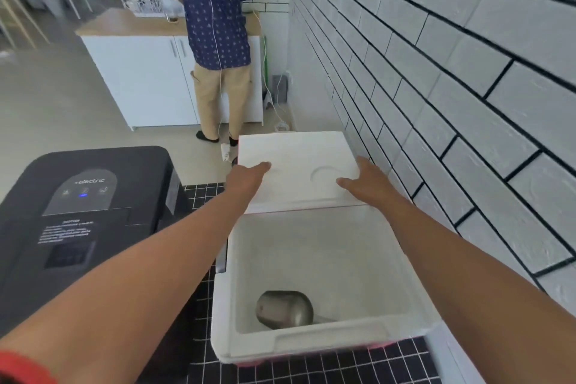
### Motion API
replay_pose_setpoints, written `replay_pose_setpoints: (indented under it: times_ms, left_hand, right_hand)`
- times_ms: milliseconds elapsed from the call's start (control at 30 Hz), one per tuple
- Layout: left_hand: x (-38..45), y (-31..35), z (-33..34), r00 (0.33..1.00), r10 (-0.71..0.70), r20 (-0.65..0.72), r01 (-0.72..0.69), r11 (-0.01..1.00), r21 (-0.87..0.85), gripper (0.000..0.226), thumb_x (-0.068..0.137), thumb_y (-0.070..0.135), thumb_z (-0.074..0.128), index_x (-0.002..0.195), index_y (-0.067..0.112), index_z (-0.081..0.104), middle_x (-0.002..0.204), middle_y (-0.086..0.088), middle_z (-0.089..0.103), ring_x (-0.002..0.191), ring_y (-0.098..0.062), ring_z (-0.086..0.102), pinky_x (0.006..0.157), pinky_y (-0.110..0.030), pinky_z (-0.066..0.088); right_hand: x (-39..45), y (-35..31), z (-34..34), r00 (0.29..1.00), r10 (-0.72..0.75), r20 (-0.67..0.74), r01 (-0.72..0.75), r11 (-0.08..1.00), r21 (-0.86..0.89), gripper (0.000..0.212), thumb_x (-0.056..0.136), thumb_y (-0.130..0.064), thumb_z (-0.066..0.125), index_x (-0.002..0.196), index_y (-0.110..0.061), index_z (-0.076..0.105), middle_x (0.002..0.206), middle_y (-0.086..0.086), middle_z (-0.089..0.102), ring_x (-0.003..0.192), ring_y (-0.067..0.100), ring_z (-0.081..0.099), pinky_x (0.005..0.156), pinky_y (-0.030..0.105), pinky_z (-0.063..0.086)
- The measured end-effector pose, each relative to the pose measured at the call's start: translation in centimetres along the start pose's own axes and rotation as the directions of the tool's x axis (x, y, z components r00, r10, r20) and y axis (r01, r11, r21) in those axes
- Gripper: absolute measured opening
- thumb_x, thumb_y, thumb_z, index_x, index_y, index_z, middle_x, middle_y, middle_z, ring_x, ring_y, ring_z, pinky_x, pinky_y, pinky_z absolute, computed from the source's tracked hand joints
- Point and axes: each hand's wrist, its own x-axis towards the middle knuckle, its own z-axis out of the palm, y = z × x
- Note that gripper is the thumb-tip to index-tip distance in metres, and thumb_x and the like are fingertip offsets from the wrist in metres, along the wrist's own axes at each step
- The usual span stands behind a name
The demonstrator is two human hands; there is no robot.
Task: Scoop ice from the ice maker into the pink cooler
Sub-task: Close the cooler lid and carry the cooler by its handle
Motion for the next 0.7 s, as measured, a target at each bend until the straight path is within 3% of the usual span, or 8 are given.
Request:
replay_pose_setpoints:
  times_ms: [67,200,367,467,600,700]
  left_hand:
    - [0.1,-0.1,-0.3,1.000,-0.009,0.003,0.010,0.986,-0.169,0.050,0.080,0.044,0.072,0.113,0.011,0.056,0.097,0.000,0.063,0.086,-0.019,0.061,0.068,-0.028,0.048]
    - [0.2,-0.2,-1.1,0.999,-0.021,0.047,0.037,0.930,-0.367,0.056,0.076,0.044,0.075,0.120,0.012,0.062,0.110,-0.005,0.067,0.098,-0.025,0.064,0.073,-0.032,0.051]
    - [-0.3,0.8,-2.0,0.989,0.139,0.041,-0.110,0.907,-0.408,0.044,0.079,0.041,0.075,0.115,0.017,0.066,0.110,0.000,0.070,0.103,-0.024,0.066,0.091,-0.042,0.052]
    - [-1.0,2.2,-2.8,0.965,0.262,0.011,-0.234,0.882,-0.408,0.050,0.080,0.045,0.073,0.122,0.021,0.061,0.114,0.003,0.069,0.103,-0.019,0.067,0.090,-0.040,0.054]
    - [-2.7,5.4,-4.1,0.916,0.395,-0.069,-0.394,0.851,-0.346,0.060,0.083,0.058,0.063,0.132,0.025,0.050,0.114,0.012,0.062,0.100,-0.007,0.061,0.075,-0.024,0.050]
    - [-3.8,7.2,-4.7,0.888,0.447,-0.112,-0.459,0.840,-0.290,0.075,0.083,0.067,0.055,0.141,0.023,0.039,0.132,0.008,0.050,0.118,-0.013,0.049,0.088,-0.029,0.041]
  right_hand:
    - [0.2,0.4,0.7,0.999,0.004,0.032,-0.005,0.999,0.038,0.089,0.080,-0.048,0.069,0.150,-0.018,0.023,0.149,0.011,0.035,0.136,0.026,0.035,0.109,0.037,0.033]
    - [0.3,0.8,1.4,0.999,-0.035,-0.009,0.036,0.995,0.095,0.094,0.081,-0.048,0.068,0.153,-0.022,0.013,0.153,0.009,0.027,0.139,0.023,0.029,0.107,0.035,0.029]
    - [0.1,-0.2,-0.5,0.989,-0.076,-0.129,0.110,0.954,0.279,0.088,0.079,-0.043,0.071,0.149,-0.022,0.021,0.144,0.008,0.040,0.131,0.024,0.041,0.108,0.037,0.035]
    - [-0.4,-1.6,-2.2,0.978,-0.105,-0.178,0.167,0.910,0.379,0.080,0.079,-0.042,0.072,0.143,-0.022,0.029,0.136,0.006,0.048,0.123,0.023,0.048,0.103,0.044,0.042]
    - [-1.5,-3.9,-4.9,0.956,-0.089,-0.280,0.233,0.808,0.541,0.060,0.082,-0.046,0.067,0.133,-0.028,0.040,0.122,-0.007,0.057,0.109,0.014,0.058,0.086,0.033,0.048]
    - [-2.6,-5.5,-7.0,0.932,-0.071,-0.356,0.279,0.766,0.580,0.041,0.083,-0.055,0.060,0.118,-0.041,0.043,0.109,-0.020,0.057,0.102,0.007,0.059,0.081,0.028,0.047]
